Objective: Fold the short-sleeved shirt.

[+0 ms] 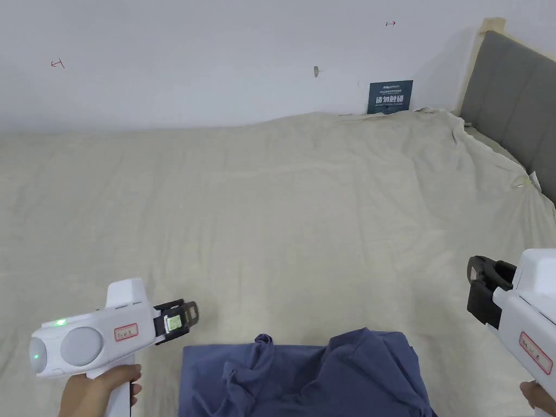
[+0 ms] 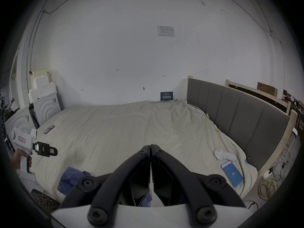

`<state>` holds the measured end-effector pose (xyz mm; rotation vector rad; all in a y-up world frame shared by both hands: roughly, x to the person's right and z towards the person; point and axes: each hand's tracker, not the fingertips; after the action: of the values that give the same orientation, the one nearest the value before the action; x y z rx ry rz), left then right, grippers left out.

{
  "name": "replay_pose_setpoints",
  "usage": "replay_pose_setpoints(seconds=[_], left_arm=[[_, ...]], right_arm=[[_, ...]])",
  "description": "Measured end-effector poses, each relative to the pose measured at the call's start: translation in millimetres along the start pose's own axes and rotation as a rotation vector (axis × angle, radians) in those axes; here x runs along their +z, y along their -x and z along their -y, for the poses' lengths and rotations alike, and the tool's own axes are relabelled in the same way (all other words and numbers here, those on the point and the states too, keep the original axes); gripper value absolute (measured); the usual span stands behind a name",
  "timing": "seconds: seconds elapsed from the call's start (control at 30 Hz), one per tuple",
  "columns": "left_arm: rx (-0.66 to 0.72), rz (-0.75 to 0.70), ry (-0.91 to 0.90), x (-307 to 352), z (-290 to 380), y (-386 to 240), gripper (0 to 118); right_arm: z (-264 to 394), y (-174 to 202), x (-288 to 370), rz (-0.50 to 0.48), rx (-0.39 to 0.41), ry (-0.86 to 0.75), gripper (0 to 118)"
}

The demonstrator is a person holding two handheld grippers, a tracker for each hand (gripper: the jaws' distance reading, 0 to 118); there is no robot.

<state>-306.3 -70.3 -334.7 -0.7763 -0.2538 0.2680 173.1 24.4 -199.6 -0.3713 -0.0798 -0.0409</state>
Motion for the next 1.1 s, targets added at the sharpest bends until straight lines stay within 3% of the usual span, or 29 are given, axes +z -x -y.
replay_pose_setpoints(seconds=[0.1, 0.17, 0.2, 0.5, 0.73, 1.0, 1.1], left_arm=[[-0.045, -0.011, -0.013, -4.0, 14.8, 2.3, 18], [-0.058, -0.005, 0.017, -10.4, 24.5, 1.7, 1], [-0.076, -0.006, 0.032, -13.7, 29.3, 0.8, 0], [-0.214, -0.061, 0.192, -57.0, 87.7, -19.7, 0], [-0.342, -0.062, 0.217, -74.8, 117.4, -65.8, 0], [-0.580, 0.042, 0.215, -86.4, 146.5, -139.1, 0], [-0.681, 0.000, 0.213, -94.8, 161.3, -162.3, 0]], right_arm=[[0.3, 0.6, 0.0, 0.000, -0.002, 0.001, 0], [0.4, 0.2, 0.1, 0.001, -0.002, 0.002, 0], [0.3, -0.2, 0.4, 0.003, -0.003, 0.001, 0], [2.8, -8.6, 2.6, 0.019, -0.014, 0.007, 0], [7.9, -15.1, 4.1, 0.032, -0.027, 0.019, 0], [9.0, -21.8, 8.5, 0.052, -0.037, 0.020, 0], [8.5, -23.6, 11.8, 0.059, -0.041, 0.020, 0]])
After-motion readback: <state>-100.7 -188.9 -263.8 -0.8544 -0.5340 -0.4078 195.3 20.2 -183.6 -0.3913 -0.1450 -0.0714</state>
